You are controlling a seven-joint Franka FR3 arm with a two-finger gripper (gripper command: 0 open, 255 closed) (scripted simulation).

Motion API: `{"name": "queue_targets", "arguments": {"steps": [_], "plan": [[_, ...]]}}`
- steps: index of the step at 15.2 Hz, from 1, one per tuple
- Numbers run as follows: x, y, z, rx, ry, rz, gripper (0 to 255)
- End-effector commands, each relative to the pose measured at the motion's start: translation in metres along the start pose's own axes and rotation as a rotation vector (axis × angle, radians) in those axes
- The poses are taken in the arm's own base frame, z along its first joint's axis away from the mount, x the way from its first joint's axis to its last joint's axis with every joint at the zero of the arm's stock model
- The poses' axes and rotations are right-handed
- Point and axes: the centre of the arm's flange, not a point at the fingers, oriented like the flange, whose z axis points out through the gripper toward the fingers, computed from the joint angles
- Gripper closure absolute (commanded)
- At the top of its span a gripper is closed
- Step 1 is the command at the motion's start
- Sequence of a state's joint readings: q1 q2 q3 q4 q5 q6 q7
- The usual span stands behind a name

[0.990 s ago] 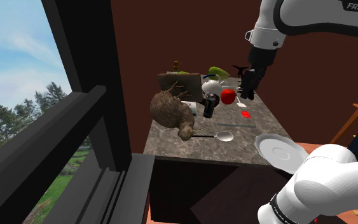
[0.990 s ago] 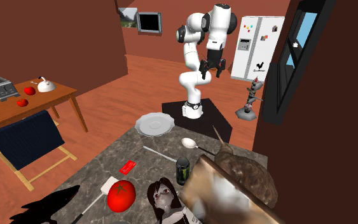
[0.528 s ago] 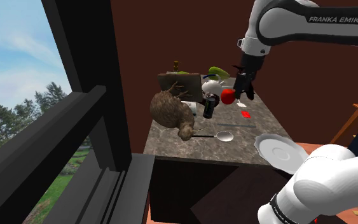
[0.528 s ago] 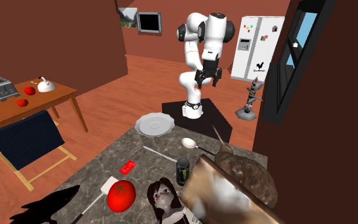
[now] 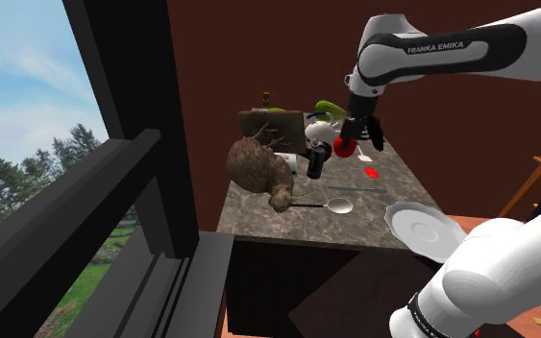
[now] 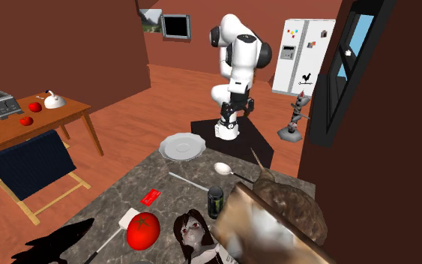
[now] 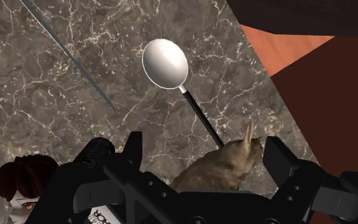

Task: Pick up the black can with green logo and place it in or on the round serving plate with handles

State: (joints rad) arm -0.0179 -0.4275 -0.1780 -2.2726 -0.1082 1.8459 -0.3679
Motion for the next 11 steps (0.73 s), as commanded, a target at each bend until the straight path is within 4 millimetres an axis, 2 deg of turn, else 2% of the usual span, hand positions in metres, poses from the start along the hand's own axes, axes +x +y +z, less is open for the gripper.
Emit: {"name": "queue_targets", "arguments": {"steps": [1,11], "plan": [[0.016,0.017,0.013,0.002,0.001,-0.006,0],[0.090,0.101,0.085,0.015,0.003,-0.036,0]]}}
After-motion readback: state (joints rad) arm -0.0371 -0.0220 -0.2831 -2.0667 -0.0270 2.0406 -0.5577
